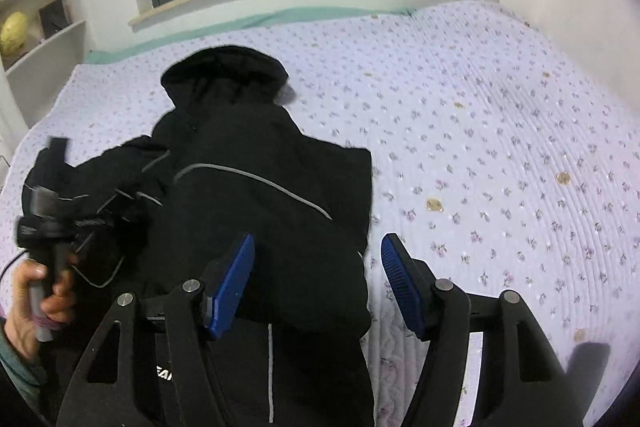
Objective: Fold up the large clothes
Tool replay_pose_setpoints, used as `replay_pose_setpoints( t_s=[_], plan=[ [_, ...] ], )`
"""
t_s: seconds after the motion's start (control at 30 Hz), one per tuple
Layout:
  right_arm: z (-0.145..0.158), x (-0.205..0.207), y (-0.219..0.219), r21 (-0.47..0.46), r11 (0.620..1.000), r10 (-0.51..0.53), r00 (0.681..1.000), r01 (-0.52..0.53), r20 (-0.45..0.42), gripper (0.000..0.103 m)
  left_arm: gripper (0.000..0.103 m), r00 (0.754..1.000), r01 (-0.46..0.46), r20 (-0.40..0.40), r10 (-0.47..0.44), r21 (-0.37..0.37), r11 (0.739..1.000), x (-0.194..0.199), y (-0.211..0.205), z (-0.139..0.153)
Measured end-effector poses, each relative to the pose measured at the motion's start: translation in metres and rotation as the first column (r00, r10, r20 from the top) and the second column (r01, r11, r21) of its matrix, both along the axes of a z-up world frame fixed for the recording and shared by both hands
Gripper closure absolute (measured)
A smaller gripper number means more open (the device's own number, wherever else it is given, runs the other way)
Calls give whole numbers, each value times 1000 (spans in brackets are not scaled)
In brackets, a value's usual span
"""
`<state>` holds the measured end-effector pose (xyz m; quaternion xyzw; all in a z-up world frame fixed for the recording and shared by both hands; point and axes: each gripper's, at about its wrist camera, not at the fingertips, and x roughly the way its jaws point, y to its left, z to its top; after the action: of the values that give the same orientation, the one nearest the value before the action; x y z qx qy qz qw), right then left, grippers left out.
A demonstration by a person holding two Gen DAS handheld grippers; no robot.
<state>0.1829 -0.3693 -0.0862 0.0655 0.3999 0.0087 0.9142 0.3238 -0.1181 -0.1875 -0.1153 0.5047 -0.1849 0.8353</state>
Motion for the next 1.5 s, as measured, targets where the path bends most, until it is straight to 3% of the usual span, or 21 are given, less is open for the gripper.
replay_pose_setpoints(
  t_s=[0.27,0.57,0.73,0.8,0.93,1.07,1.2,1.3,1.43,1.5],
  plan=[
    [-28,42,46,29,996,87,993,-85,-78,34,79,993,-75,92,77,-26,997,-11,94,34],
    [-103,87,89,-30,995,88,965,-98,-246,35,77,991,-133,-26,133,-23,991,-15,151,-18],
    [-101,89,86,-24,996,79,961,-89,-265,34,72,992,-118,56,116,20,993,-25,147,1],
    [-95,90,86,-27,997,66,957,-77,-283,34,63,984,-127,137,117,70,989,-35,145,23],
    [-59,76,107,20,994,105,971,-103,-213,33,51,976,-62,213,49,59,996,-45,129,55],
    [-40,65,150,22,990,141,977,-140,-159,33,50,992,-1,127,-4,32,999,-28,104,38],
    [-74,72,173,-12,991,126,969,-131,-213,33,51,998,-47,-49,48,21,999,-7,107,-24],
    [-98,74,176,-20,995,93,976,-99,-196,29,52,996,-55,-71,54,-3,999,-2,114,-33],
    [-93,70,177,-32,996,74,977,-82,-199,27,56,998,-42,-38,43,24,999,-12,115,-22],
    [-86,69,181,-30,997,69,973,-78,-219,27,56,1000,-22,-13,22,-6,1000,-23,120,-6]
  ],
)
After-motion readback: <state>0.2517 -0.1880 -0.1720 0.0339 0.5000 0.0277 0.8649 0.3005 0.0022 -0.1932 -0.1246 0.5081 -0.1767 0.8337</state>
